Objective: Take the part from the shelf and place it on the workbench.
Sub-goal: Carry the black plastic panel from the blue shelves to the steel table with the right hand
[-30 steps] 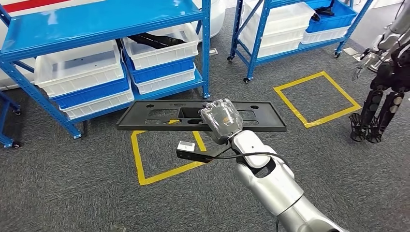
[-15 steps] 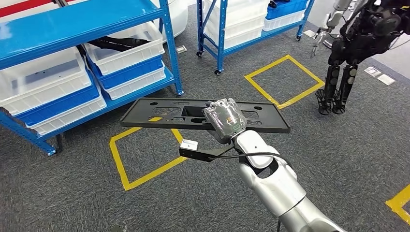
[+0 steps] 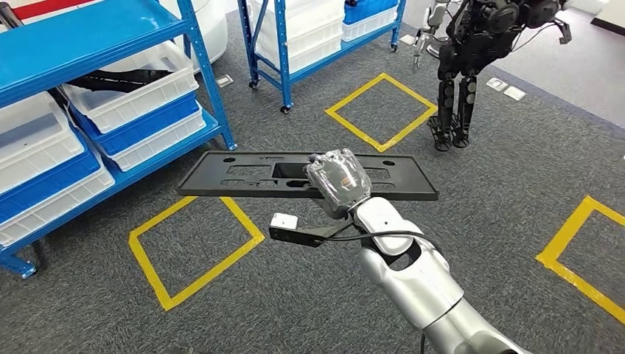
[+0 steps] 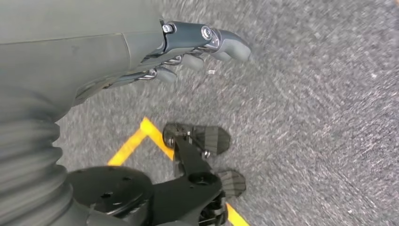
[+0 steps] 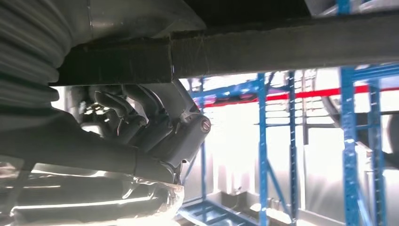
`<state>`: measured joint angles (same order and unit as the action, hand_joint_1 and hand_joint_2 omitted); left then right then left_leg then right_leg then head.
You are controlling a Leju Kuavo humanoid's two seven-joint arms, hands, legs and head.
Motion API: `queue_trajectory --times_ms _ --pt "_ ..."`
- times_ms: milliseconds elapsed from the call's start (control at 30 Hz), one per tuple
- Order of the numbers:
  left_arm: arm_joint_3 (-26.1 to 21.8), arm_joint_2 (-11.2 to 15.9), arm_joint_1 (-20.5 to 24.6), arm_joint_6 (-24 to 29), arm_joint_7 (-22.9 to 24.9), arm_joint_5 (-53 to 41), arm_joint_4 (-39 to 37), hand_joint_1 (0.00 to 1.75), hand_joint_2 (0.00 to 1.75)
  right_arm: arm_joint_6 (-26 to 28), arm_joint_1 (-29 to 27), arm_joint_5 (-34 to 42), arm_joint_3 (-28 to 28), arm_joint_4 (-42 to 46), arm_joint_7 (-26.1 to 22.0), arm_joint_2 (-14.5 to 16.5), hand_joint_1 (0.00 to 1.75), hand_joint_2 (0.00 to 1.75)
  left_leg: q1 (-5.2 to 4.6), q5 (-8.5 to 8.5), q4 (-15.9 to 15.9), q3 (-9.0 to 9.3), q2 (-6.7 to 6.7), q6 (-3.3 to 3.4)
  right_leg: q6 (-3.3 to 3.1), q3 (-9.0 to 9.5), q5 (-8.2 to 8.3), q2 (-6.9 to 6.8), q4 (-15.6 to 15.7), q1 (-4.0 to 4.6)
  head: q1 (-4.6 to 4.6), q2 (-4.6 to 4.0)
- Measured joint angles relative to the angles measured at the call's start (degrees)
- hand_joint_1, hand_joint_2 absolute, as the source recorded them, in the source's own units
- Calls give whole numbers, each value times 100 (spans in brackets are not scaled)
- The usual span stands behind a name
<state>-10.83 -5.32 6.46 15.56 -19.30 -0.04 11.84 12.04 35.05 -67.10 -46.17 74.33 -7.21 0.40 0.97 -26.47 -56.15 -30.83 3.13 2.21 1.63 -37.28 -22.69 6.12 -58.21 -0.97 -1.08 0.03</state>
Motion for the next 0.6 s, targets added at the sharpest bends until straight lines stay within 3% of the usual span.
queue_trajectory --times_ms 67,100,167,200,267,300,367,433,467,533,600 --pt "-1 -4 -7 -13 20 -13 1 0 175 0 37 7 24 3 1 -14 175 175 -8 49 43 -9 -194 37 -49 -292 -292 -367 -575 12 26 1" --pt "-1 -4 -17 -33 73 -23 0 0 175 -1 50 11 29 2 3 -24 175 175 -18 53 42 -26 -291 49 -64 -469 -470 -477 -977 3 39 1" --pt "3 -4 -33 -135 369 -71 -2 0 175 -5 35 18 32 1 5 -50 175 175 -27 59 36 -47 -488 51 -29 -661 -660 -540 -1508 -25 43 1" --pt "12 -5 -37 -217 621 -117 -5 0 175 -9 24 19 32 1 8 -65 175 175 -28 61 34 -53 -577 48 17 -594 -639 -563 -1471 -39 49 1" --pt "56 -9 -57 -420 1192 -253 -13 0 175 -14 21 31 32 2 22 -84 175 175 -30 53 22 -48 -744 25 120 -126 -430 -722 -753 -67 51 0" --pt "86 -10 -73 -504 1400 -316 -17 0 175 -13 27 38 32 5 43 -86 175 175 -44 40 9 -52 -814 -3 138 124 -344 -841 -359 -54 53 0" --pt "152 -10 -106 -607 1608 -415 -27 0 175 -8 18 22 38 20 123 -100 175 175 -76 23 -21 -63 -919 -66 91 357 -269 -962 69 -27 33 1" --pt "217 -10 -133 -669 1674 -494 -33 0 175 -4 -31 -39 63 60 238 -142 175 175 -75 20 -35 -66 -1004 -116 17 334 -252 -858 94 -16 12 1" --pt "247 -7 -144 -697 1691 -529 -33 0 175 -4 -62 -74 81 91 293 -168 175 175 -50 -12 -58 -73 -985 -145 -11 328 -239 -801 98 -31 11 1" --pt "303 11 -175 -734 1725 -585 -38 0 175 -6 -119 -140 112 172 384 -211 175 175 -1 -260 -352 -188 -732 -197 -88 318 -205 -686 110 -56 7 1" --pt "337 34 -220 -754 1757 -631 -45 0 175 -10 -178 -200 126 234 441 -229 175 175 15 -687 -1076 -490 -419 -214 -145 301 -181 -568 111 -50 -3 1"
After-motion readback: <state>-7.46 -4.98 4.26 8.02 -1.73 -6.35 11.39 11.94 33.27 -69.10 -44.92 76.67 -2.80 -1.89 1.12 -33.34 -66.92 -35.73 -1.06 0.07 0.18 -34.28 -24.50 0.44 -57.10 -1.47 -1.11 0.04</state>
